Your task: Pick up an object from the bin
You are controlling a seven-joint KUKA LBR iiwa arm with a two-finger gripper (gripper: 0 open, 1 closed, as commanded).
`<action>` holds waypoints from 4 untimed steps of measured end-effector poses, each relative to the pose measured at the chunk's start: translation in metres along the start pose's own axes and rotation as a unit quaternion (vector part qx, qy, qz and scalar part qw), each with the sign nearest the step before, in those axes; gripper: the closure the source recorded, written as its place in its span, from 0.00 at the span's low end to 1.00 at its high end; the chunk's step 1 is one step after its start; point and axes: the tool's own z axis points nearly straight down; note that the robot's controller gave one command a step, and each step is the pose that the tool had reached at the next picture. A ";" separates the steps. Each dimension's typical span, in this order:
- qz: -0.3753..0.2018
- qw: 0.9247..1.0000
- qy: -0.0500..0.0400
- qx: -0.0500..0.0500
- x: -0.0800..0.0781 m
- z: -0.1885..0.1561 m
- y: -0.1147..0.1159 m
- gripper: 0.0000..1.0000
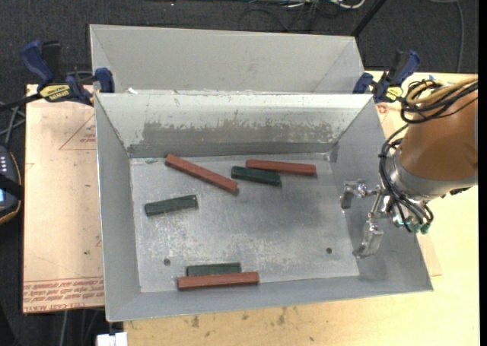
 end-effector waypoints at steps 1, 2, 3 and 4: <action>-0.002 1.000 -0.004 0.001 -0.002 -0.004 0.000 0.00; -0.048 0.999 -0.004 0.002 -0.013 0.001 0.030 0.00; -0.089 0.996 -0.004 0.001 -0.075 -0.014 0.046 0.00; -0.086 0.996 -0.009 0.002 -0.099 0.004 0.067 0.00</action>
Offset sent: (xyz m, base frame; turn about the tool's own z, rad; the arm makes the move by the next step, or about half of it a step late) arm 0.0385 0.1033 -0.0117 -0.3243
